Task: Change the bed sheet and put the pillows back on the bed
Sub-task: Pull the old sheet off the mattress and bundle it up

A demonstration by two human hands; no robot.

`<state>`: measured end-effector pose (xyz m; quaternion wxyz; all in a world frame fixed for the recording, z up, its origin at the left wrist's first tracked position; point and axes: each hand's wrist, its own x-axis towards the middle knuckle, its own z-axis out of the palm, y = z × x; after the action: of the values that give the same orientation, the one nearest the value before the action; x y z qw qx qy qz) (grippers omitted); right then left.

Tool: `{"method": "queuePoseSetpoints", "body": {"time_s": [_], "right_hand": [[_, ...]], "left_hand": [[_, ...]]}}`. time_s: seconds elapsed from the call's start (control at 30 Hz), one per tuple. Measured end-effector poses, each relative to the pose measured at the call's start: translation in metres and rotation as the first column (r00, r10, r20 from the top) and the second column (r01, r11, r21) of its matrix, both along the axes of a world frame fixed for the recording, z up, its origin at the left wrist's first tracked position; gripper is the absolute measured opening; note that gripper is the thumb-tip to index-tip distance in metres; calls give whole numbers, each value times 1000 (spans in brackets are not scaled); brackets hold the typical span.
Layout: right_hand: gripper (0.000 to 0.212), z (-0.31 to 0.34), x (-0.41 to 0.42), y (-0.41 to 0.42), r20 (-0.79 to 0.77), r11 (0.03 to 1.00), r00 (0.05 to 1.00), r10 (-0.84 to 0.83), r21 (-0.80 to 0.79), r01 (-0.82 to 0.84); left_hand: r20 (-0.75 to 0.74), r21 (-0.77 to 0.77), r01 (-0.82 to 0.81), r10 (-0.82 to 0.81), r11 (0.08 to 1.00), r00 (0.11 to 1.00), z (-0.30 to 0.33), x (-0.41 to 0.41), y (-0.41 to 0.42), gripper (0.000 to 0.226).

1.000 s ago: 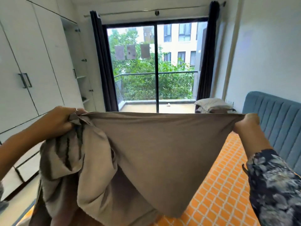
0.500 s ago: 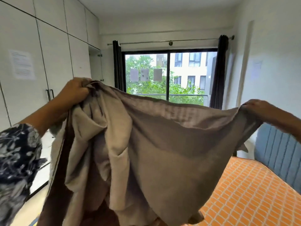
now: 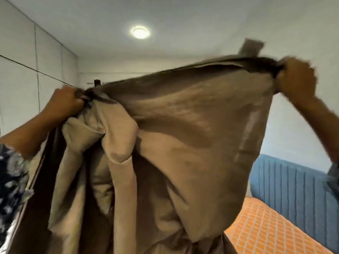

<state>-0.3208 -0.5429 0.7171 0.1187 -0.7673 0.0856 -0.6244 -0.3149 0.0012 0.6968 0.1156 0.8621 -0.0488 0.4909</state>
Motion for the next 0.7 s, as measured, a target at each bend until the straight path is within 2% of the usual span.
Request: {"method": "queuePoseSetpoints", "body": {"time_s": [0.03, 0.07, 0.1, 0.13, 0.23, 0.33, 0.4, 0.43, 0.47, 0.53, 0.57, 0.63, 0.7], "right_hand": [[42, -19, -4, 11, -240, 999, 971, 25, -37, -34], [53, -38, -5, 11, -460, 990, 888, 2, -126, -67], [61, -48, -9, 4, -573, 984, 818, -40, -166, -68], [66, -51, -12, -3, -573, 977, 814, -101, -210, -27], [53, 5, -36, -12, -421, 995, 902, -95, -78, 69], [40, 56, -56, -11, -150, 997, 986, -67, 35, 73], [36, 46, -55, -10, -37, 992, 998, -55, 108, 59], [34, 29, -49, -11, -61, 990, 997, -39, 134, 47], [34, 6, -43, -12, -186, 992, 982, -35, 109, 56], [43, -36, -33, -21, -497, 1000, 868, -23, 6, 30], [46, -45, -33, -28, -556, 999, 830, -40, -5, 45], [49, -29, -36, -37, -469, 1000, 883, -25, 1, 29], [40, 4, -48, -38, -398, 999, 917, 28, 53, -8]], "left_hand": [[-109, 35, -16, 19, 999, 994, -18, -1, 2, 53], [-202, 71, -13, 27, 997, 979, -33, 0, 4, 49], [-264, 105, -1, 29, 995, 964, -44, -1, 4, 46], [-273, 112, 21, 11, 994, 962, -48, 0, 3, 42], [-138, 9, 48, -47, 999, 989, -18, 2, -14, 24], [156, -156, 82, -57, 984, 986, 17, -5, -28, 18], [294, -170, 63, -10, 983, 956, 9, -9, -32, 25], [252, -138, 49, -13, 989, 968, -2, -9, -33, 30], [139, -79, 34, -22, 996, 990, -17, -3, -30, 32], [-161, 29, -8, 13, 1000, 987, -39, 8, -20, 25], [-234, 70, -6, 22, 998, 972, -44, 9, -17, 17], [-181, 32, 54, -47, 998, 982, -36, 10, -17, 8], [-112, -63, 179, -185, 982, 976, -14, -1, -23, 11]]}}
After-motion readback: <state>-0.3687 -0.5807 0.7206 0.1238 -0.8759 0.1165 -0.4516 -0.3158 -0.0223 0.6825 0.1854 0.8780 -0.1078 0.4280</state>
